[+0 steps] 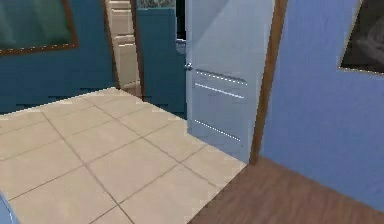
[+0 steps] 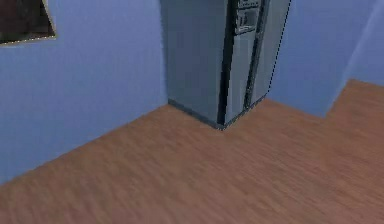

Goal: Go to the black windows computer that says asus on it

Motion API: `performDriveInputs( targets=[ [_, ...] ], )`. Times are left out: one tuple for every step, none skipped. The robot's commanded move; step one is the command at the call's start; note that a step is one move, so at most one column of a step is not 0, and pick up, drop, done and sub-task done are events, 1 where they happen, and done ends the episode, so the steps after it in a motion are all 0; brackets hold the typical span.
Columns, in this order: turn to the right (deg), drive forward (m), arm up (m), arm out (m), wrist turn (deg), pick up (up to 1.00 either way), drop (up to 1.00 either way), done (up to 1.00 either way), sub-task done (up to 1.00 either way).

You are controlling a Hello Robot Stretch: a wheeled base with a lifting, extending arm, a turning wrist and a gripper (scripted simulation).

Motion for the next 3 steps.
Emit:
performDriveInputs(
  targets=[
    [0.0,0.55,0.0,0.0,0.0,0.0,0.0,0.0,0.0],
    [-6.0,0.0,0.0,0.0,0.0,0.0,0.0,0.0,0.0],
    [-3.0,0.0,0.0,0.0,0.0,0.0,0.0,0.0,0.0]
  ],
)
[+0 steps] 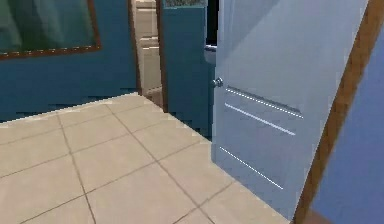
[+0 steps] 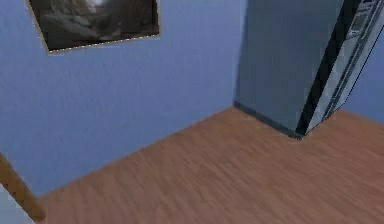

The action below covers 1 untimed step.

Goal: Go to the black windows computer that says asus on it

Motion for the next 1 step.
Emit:
performDriveInputs(
  targets=[
    [0.0,0.15,0.0,0.0,0.0,0.0,0.0,0.0,0.0]
  ],
)
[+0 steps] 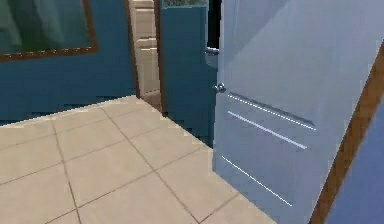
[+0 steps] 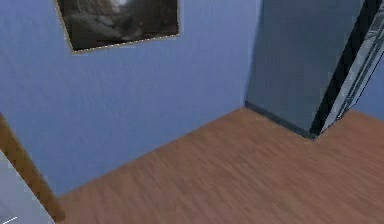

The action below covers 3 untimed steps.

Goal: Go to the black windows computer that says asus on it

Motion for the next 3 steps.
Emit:
performDriveInputs(
  targets=[
    [-21.0,0.0,0.0,0.0,0.0,0.0,0.0,0.0,0.0],
    [-3.0,0.0,0.0,0.0,0.0,0.0,0.0,0.0,0.0],
    [0.0,1.0,0.0,0.0,0.0,0.0,0.0,0.0,0.0]
  ],
)
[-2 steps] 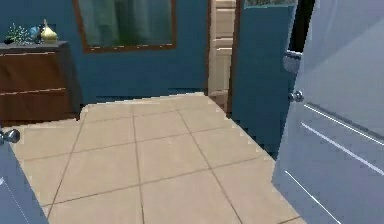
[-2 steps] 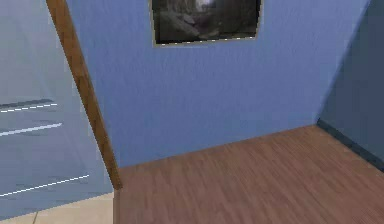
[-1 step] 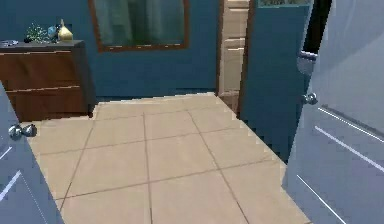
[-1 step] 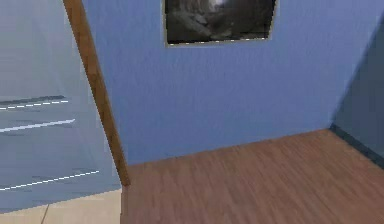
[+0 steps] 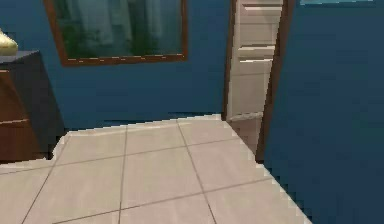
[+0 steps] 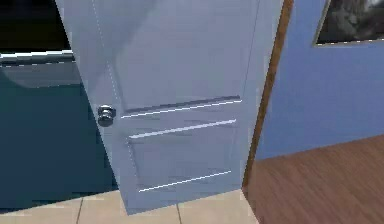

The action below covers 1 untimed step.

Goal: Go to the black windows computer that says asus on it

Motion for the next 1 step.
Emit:
performDriveInputs(
  targets=[
    [0.0,1.0,0.0,0.0,0.0,0.0,0.0,0.0,0.0]
  ],
)
